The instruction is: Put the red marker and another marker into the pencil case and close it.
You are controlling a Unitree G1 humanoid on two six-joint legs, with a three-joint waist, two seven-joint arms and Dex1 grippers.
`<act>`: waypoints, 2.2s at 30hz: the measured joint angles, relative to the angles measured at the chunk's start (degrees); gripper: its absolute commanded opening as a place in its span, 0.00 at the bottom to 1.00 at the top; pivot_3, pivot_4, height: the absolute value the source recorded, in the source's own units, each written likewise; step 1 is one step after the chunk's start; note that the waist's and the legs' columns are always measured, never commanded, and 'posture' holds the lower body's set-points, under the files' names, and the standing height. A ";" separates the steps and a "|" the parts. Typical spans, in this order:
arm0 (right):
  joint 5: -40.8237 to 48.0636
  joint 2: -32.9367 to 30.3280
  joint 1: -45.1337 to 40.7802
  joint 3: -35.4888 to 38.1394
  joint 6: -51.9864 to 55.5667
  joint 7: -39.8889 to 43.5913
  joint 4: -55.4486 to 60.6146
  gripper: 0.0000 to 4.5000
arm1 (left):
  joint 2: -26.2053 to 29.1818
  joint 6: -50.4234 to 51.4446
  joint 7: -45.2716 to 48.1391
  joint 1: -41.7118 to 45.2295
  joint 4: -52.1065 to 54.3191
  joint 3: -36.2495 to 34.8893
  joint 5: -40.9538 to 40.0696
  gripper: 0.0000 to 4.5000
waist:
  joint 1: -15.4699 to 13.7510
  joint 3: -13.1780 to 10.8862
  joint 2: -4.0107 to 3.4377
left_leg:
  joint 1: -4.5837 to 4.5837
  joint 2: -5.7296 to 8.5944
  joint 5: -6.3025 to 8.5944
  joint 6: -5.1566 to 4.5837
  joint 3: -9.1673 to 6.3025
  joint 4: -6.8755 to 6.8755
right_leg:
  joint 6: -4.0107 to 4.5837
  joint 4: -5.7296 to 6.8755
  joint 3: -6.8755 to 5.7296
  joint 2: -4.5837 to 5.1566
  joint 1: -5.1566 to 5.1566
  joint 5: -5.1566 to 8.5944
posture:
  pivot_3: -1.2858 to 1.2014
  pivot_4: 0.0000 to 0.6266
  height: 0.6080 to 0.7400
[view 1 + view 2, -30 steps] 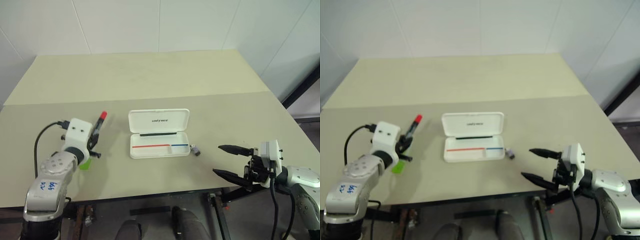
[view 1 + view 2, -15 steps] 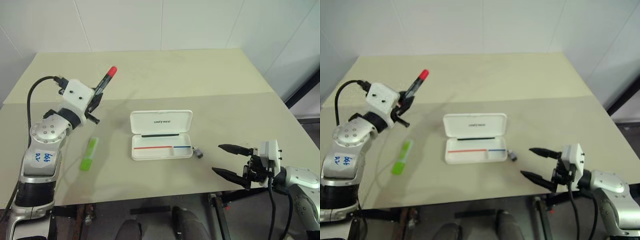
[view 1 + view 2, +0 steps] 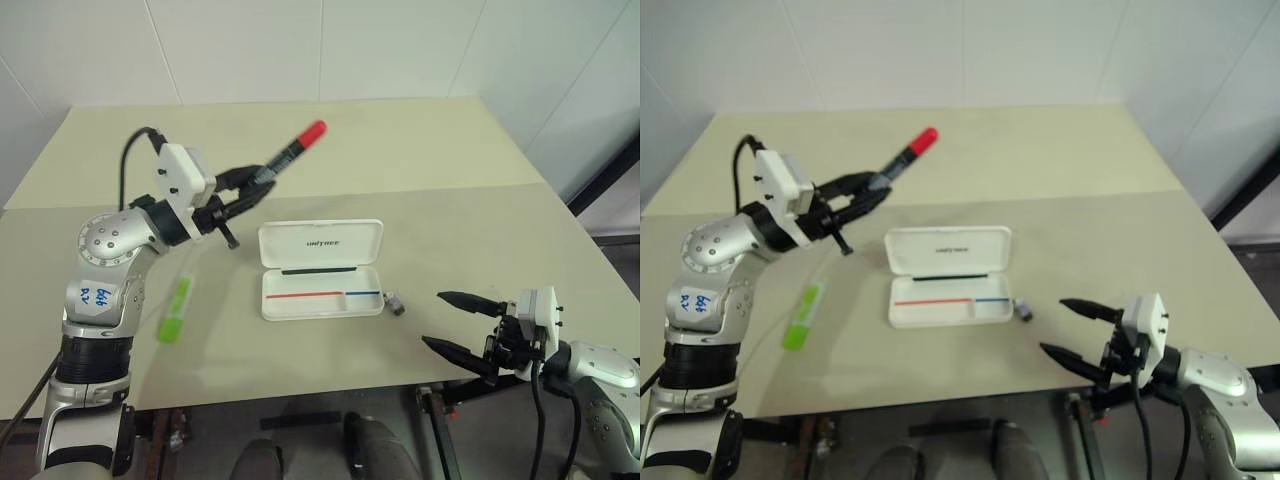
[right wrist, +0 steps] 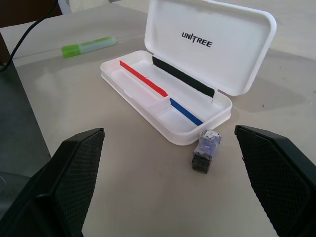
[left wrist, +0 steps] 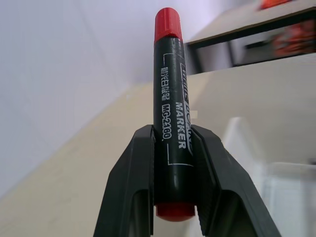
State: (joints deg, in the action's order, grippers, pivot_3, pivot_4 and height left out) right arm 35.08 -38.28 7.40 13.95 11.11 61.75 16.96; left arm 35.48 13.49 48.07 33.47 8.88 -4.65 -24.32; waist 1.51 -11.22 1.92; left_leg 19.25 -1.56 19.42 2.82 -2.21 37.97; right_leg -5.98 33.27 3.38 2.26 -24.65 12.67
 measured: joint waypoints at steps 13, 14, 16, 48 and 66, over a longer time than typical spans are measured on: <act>0.05 0.76 2.89 0.19 0.01 -3.63 3.45 1.00 | 3.01 6.11 13.34 0.03 2.37 11.37 0.15 0.14 | 0.04 0.00 0.00 | -0.02 0.01 0.00 -0.03 0.04 0.08 | 0.61 0.24 0.12 -0.05 0.07 0.57 | 0.52 0.24 1.00; 0.05 0.78 3.25 0.23 0.01 -3.79 3.66 1.00 | 2.72 6.15 13.17 0.10 1.66 12.13 0.90 0.14 | 0.04 0.00 0.00 | -0.02 0.01 0.00 -0.03 0.04 0.08 | 0.61 0.24 0.13 -0.05 0.07 0.57 | 0.52 0.24 1.00; 0.05 0.83 4.31 0.40 -0.08 -4.02 4.32 1.00 | 2.09 6.40 12.14 0.27 0.54 13.89 3.54 0.14 | 0.05 0.00 0.00 | -0.02 0.01 0.00 -0.03 0.03 0.07 | 0.60 0.24 0.13 -0.05 0.07 0.58 | 0.52 0.24 1.00; 2.67 1.03 7.05 4.66 -0.91 -5.37 10.11 1.00 | -2.78 -4.58 11.20 4.88 -15.83 21.55 22.81 0.14 | 0.02 0.00 0.00 | -0.04 0.02 0.06 -0.13 0.04 0.07 | 0.39 0.33 0.15 -0.05 0.08 0.55 | 0.52 0.24 1.00; 2.58 0.89 6.26 4.34 1.58 -8.22 11.09 1.00 | -4.21 -7.16 11.44 5.47 -19.22 21.52 24.92 0.98 | -0.07 0.00 0.00 | -0.03 0.01 0.08 -0.17 0.02 0.07 | 0.26 0.37 0.13 -0.06 0.07 0.49 | 0.52 0.24 1.00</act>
State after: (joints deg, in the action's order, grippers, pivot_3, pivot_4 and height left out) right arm 37.65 -37.39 13.65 18.29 12.69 53.53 28.05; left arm 31.27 6.32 59.51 38.94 -10.34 16.87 0.60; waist 1.44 -11.22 1.92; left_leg 19.22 -1.54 19.49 2.65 -2.18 38.04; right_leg -5.72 33.64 3.51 2.20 -24.58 13.15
